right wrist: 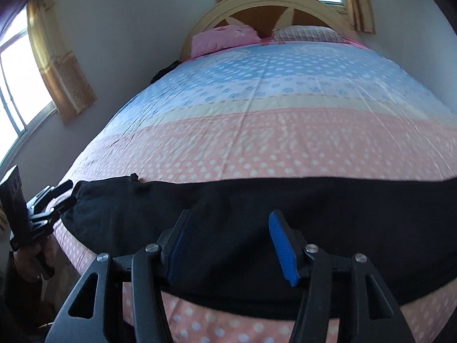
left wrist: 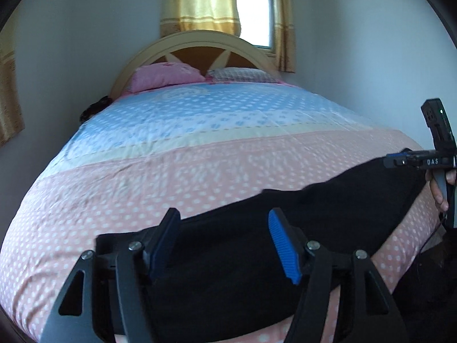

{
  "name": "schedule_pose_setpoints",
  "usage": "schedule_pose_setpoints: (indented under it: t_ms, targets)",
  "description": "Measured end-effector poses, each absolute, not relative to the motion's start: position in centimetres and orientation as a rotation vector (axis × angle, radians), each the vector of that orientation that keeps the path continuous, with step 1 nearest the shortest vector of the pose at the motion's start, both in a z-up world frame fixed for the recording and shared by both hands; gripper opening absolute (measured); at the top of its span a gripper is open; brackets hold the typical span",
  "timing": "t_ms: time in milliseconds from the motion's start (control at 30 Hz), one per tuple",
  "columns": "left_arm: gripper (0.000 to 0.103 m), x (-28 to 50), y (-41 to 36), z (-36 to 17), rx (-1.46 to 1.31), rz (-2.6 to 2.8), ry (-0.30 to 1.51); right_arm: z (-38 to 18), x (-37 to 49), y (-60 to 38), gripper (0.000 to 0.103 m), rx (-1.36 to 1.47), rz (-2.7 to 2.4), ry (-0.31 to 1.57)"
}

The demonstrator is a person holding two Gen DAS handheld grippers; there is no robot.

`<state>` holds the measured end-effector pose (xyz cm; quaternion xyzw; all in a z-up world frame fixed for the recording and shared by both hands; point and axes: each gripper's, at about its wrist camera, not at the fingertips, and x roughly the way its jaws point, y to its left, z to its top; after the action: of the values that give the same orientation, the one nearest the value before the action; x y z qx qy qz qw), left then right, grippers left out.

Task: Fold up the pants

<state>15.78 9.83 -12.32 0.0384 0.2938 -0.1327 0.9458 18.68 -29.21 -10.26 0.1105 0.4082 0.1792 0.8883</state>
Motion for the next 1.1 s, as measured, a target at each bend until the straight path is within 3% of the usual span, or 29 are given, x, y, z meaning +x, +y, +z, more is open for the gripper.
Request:
schedule_pose_setpoints:
  t_ms: [300,333,533,700,933,1000,1067,1100]
  targets:
    - [0.066,14.5,-2.5,-13.8,0.113,-0.562,0.649,-15.0,14.3,-41.4,0.054,0.582,0.184,0.921]
    - [0.063,14.4,-3.4,-13.9,0.121,-0.582,0.654,-15.6,14.3,-42.0,0.050,0.622,0.183,0.926]
    - [0.049,13.7,-7.0,-15.1,0.195,-0.648,0.694,-17.7,15.7,-42.8,0.049,0.753,0.214,0.933]
    - [0.048,13.8,-8.3,-15.6,0.227,-0.650,0.714,-18.0,16.4,-43.3,0.037,0.783,0.188,0.898]
    - [0.048,13.1,-9.3,-16.8,0.269,-0.675,0.738,-18.5,16.2,-43.8,0.010,0.772,0.147,0.891]
    - [0.041,13.2,-9.4,-17.2,0.277,-0.669,0.748,-18.1,15.9,-43.7,0.007,0.757,0.147,0.887]
    - [0.013,13.4,-9.4,-17.4,0.281,-0.669,0.764,-17.5,15.4,-43.9,0.006,0.738,0.151,0.864]
    - [0.013,13.6,-9.3,-17.5,0.283,-0.662,0.765,-17.0,15.2,-43.9,0.005,0.727,0.156,0.848]
